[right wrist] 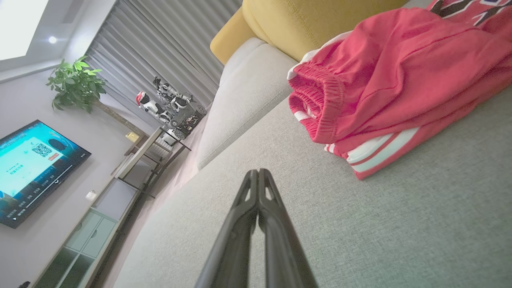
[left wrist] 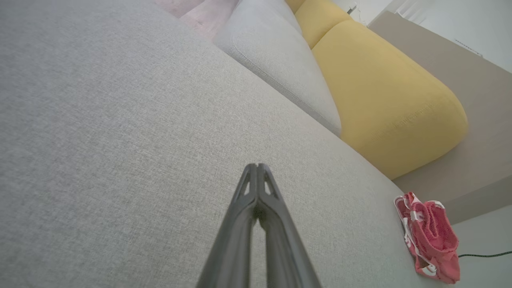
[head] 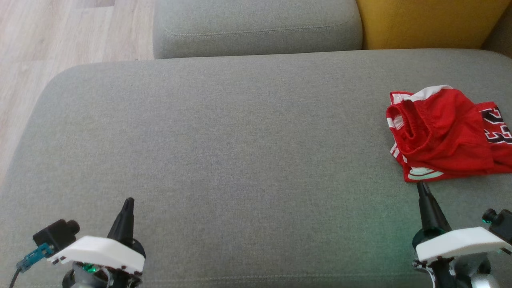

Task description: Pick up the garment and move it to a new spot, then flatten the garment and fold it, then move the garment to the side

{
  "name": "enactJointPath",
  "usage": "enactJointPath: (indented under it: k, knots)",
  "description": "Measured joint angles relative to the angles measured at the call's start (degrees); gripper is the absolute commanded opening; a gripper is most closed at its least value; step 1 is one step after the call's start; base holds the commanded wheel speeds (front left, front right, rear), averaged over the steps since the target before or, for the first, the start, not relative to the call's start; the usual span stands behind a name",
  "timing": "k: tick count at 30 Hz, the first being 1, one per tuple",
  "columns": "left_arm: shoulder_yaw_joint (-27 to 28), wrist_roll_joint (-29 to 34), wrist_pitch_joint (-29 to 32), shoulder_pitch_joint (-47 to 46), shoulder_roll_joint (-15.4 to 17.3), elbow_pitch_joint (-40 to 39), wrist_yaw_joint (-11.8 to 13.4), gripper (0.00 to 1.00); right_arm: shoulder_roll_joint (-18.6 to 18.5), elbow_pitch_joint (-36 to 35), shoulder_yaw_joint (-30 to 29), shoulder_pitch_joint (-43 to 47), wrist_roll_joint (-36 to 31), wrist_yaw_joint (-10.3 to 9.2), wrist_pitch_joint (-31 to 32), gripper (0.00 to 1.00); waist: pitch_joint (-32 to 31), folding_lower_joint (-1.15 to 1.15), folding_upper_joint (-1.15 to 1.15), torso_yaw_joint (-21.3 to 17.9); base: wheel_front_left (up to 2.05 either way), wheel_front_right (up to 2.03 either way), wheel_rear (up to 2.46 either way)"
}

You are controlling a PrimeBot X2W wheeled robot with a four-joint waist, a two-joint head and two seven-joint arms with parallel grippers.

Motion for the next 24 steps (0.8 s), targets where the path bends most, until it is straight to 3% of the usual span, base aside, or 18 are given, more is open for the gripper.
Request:
enactJointPath:
  k: [24]
  knots:
    - [5.36,-13.26,3.41,-1.33,-3.1,1.44,-3.49,0.0,-0.12,3.21,-1.08,-2.25,16.11,0.0,-0.02,0.0,0.23,0.0,0.0,-0.29,0.0,0.0,0.0]
